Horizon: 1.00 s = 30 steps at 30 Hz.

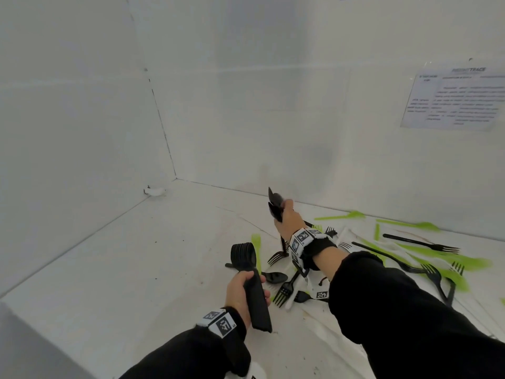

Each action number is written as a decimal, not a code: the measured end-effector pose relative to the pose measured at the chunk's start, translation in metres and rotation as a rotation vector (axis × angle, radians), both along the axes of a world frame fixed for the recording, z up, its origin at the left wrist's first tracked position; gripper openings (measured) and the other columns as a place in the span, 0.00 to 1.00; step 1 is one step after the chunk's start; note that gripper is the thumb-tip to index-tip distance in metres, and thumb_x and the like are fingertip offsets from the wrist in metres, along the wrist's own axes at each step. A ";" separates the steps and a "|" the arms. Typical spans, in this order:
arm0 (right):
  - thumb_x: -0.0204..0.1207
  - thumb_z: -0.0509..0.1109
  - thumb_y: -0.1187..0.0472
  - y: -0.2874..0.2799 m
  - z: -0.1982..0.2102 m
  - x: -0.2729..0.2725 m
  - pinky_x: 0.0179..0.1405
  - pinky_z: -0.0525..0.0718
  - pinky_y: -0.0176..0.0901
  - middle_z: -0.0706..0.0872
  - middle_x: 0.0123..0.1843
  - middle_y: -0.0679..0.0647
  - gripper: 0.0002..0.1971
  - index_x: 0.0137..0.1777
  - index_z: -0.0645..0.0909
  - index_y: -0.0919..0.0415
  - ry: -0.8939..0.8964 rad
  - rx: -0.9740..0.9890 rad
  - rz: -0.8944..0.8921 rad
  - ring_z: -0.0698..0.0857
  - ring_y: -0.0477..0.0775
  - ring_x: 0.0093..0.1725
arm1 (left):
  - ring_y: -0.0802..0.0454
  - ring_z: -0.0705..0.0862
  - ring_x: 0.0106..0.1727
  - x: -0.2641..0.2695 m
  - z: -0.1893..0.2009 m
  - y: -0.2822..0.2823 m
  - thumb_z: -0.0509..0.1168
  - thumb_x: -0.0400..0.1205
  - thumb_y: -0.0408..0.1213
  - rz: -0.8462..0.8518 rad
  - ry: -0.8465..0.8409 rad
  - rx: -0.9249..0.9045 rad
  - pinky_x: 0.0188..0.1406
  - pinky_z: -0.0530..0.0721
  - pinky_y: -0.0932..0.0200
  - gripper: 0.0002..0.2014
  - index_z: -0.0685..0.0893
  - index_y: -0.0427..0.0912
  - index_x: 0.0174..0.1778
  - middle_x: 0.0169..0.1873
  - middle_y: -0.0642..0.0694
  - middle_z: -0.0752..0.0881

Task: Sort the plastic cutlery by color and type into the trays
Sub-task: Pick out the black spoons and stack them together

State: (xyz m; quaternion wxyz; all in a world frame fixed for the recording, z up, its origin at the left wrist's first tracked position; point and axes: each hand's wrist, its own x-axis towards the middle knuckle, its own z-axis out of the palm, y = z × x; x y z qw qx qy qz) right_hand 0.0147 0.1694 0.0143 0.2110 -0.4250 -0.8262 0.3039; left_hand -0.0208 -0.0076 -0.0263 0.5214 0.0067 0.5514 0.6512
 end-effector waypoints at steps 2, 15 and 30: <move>0.80 0.62 0.67 -0.006 -0.002 0.000 0.45 0.80 0.51 0.80 0.53 0.66 0.21 0.69 0.61 0.69 0.030 -0.011 0.054 0.84 0.68 0.50 | 0.49 0.75 0.17 0.004 0.001 0.001 0.55 0.82 0.38 -0.005 -0.001 0.000 0.21 0.76 0.63 0.16 0.77 0.33 0.32 0.19 0.41 0.75; 0.69 0.77 0.52 -0.030 -0.032 0.014 0.45 0.83 0.46 0.87 0.50 0.61 0.18 0.50 0.83 0.66 -0.724 -0.020 0.284 0.86 0.58 0.50 | 0.49 0.74 0.21 0.012 -0.002 -0.007 0.57 0.81 0.36 0.005 0.021 0.026 0.20 0.77 0.63 0.10 0.75 0.32 0.41 0.26 0.40 0.75; 0.76 0.62 0.72 -0.005 0.041 0.126 0.46 0.73 0.37 0.81 0.61 0.51 0.15 0.57 0.85 0.59 -0.401 0.456 0.412 0.82 0.56 0.58 | 0.49 0.75 0.20 0.039 -0.013 0.007 0.56 0.83 0.36 -0.099 -0.005 0.029 0.22 0.77 0.61 0.09 0.75 0.33 0.44 0.26 0.40 0.76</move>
